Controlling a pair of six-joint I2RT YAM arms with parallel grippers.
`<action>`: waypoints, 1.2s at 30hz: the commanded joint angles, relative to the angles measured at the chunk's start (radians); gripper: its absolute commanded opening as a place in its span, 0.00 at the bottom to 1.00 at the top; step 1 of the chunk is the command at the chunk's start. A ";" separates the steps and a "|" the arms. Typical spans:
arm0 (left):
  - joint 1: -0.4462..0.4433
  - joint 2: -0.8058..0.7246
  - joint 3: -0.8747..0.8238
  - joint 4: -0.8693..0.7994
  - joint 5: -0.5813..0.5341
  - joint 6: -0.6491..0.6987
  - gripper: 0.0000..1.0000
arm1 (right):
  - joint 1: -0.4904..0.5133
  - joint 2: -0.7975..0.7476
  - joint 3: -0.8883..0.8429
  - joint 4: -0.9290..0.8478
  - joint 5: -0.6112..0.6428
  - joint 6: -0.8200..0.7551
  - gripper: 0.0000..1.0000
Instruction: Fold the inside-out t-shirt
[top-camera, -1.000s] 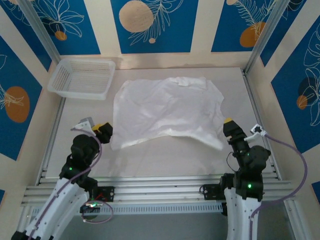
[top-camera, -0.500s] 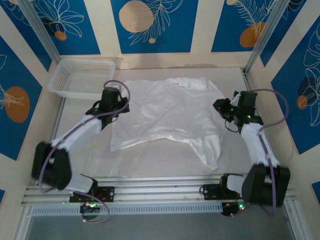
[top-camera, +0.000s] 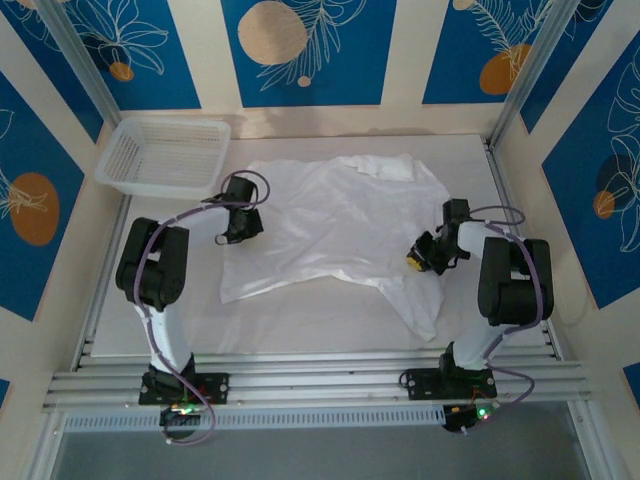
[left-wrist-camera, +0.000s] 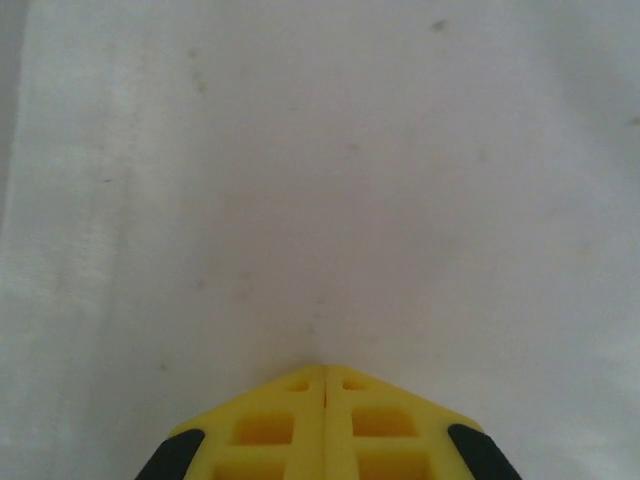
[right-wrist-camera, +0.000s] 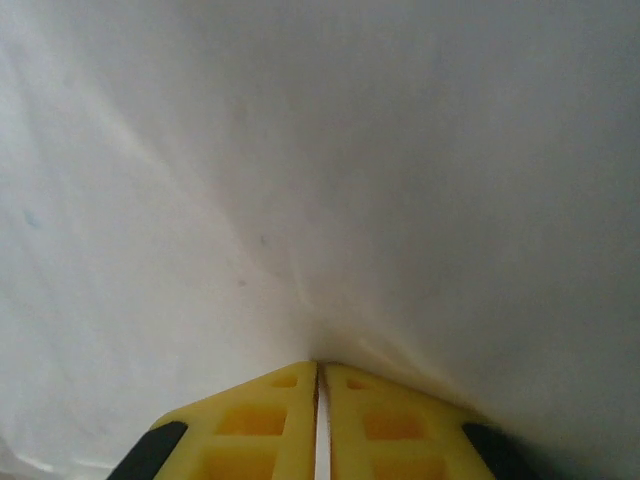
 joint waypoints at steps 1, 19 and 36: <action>0.054 0.017 -0.016 -0.029 0.007 0.006 0.00 | 0.005 -0.047 -0.082 -0.051 0.044 0.044 0.12; 0.026 -0.360 -0.393 0.108 0.223 -0.094 0.15 | -0.261 -0.397 -0.159 -0.071 0.124 0.022 0.29; 0.079 -0.316 -0.459 0.116 0.164 -0.072 0.07 | -0.344 -0.034 0.053 -0.102 0.121 -0.077 0.16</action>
